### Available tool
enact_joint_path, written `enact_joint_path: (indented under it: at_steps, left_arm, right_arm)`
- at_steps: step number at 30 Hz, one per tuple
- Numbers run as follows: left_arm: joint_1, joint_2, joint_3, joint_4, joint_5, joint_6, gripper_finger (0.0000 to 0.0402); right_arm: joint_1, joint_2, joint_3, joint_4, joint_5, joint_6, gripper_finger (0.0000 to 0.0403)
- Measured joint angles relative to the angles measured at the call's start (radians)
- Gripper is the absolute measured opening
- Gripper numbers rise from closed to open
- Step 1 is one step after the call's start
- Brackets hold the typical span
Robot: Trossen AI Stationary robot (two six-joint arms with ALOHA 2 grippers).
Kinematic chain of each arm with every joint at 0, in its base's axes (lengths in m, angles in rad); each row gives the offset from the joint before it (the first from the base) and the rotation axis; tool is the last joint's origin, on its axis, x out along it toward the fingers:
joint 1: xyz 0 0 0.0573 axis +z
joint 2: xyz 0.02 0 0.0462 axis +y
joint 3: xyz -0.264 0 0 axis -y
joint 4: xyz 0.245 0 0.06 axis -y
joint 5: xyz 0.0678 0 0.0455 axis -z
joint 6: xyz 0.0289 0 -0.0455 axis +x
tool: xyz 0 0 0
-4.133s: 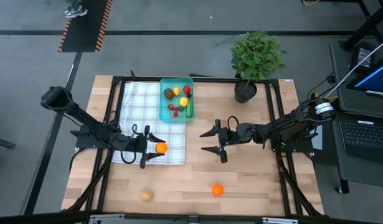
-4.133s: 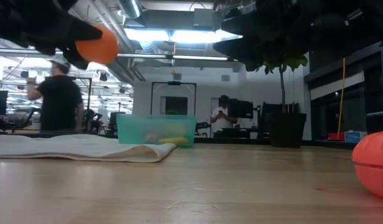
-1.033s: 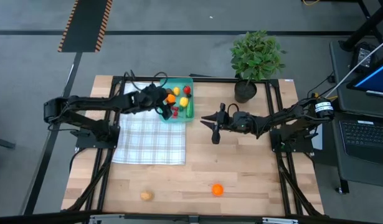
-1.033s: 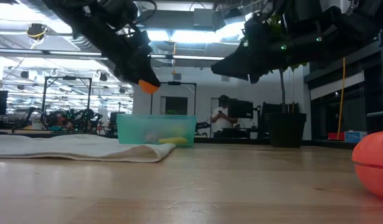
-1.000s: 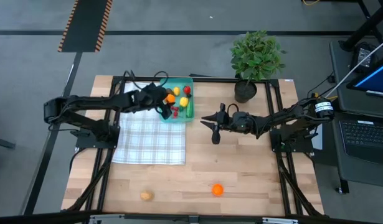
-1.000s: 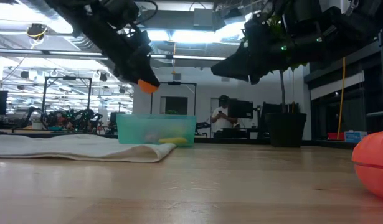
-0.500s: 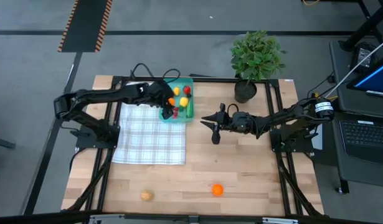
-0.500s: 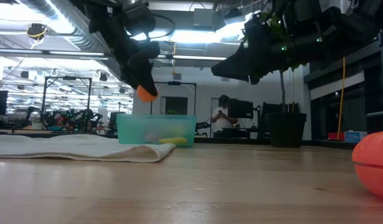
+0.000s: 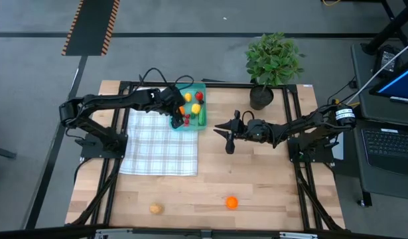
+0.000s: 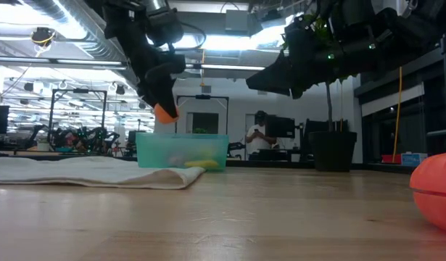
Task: Pick and placing Produce into tupperware
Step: Put the orange into the blue bin, then put the orange squash into the blue bin
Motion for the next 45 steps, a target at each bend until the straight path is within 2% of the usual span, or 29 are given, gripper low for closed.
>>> enact_joint_path:
  at_steps: [17,27,38,45]
  left_arm:
    - [-0.027,0.158,0.0,-0.008,0.001,0.004,0.0243]
    - [-0.029,0.159,0.0,-0.01,0.003,0.025,0.027]
    - [-0.03,0.149,-0.001,-0.036,0.003,0.026,0.0274]
    - [-0.108,0.065,-0.001,0.044,0.003,0.031,0.0275]
  right_arm:
    - [0.0,0.0,0.0,-0.005,0.0,0.0,0.0086]
    - [0.0,0.0,0.0,-0.038,0.0,0.001,0.0086]
    - [0.0,0.0,0.0,-0.037,0.0,-0.005,0.0086]
    - [0.0,0.0,0.0,-0.027,-0.015,-0.032,0.0086]
